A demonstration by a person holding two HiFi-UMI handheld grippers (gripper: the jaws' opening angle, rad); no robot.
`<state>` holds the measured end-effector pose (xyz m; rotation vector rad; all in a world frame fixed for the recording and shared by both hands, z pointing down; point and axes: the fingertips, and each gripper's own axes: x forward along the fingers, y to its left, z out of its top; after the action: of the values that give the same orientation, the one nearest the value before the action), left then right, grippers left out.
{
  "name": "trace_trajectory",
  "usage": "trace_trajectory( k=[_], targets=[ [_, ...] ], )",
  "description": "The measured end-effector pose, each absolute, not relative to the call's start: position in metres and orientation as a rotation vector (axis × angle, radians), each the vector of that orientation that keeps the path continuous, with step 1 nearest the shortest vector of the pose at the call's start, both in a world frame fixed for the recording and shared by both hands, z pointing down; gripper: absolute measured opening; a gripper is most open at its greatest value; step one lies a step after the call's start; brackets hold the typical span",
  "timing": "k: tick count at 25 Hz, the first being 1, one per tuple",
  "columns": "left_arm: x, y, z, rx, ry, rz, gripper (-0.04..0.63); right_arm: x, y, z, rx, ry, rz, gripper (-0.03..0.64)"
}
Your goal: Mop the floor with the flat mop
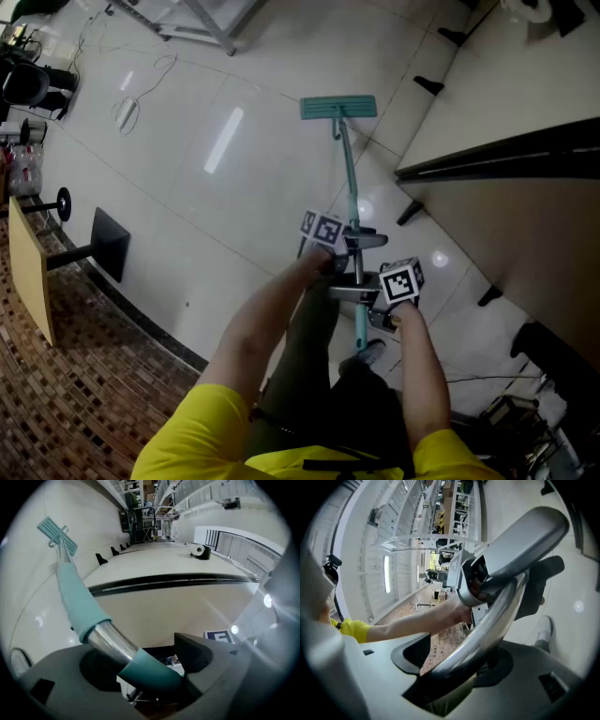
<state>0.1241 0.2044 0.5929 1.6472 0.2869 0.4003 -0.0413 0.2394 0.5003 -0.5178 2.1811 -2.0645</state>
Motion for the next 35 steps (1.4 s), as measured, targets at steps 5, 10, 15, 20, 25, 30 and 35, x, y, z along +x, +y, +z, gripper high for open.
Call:
trace_trajectory(
  k=[5,10,15,20,25,30,35],
  targets=[
    [0.151,0.126,0.618,1.645,0.277,0.543,0.321,-0.012,0.153,0.519,-0.601,2.098,-2.022,0.255],
    [0.142,0.153,0.586,1.629,0.325,0.498,0.325,-0.026,0.180,0.492,-0.586,2.007,-2.039,0.267],
    [0.068,0.314,0.548,1.526,0.324,0.569,0.305,-0.104,0.327,0.443,-0.551,1.959,-2.151,0.267],
    [0.027,0.385,0.535,1.462,0.309,0.620,0.304,-0.139,0.387,0.424,-0.556,1.854,-2.177,0.267],
    [0.076,0.301,0.553,1.499,0.404,0.695,0.337,-0.090,0.288,0.439,-0.590,1.827,-2.017,0.272],
    [0.150,0.189,0.598,1.568,0.446,0.686,0.324,-0.019,0.179,0.499,-0.740,1.940,-1.937,0.270],
    [0.223,0.093,0.635,1.601,0.414,0.746,0.269,0.057,0.080,0.535,-0.843,1.936,-1.809,0.252]
  ],
)
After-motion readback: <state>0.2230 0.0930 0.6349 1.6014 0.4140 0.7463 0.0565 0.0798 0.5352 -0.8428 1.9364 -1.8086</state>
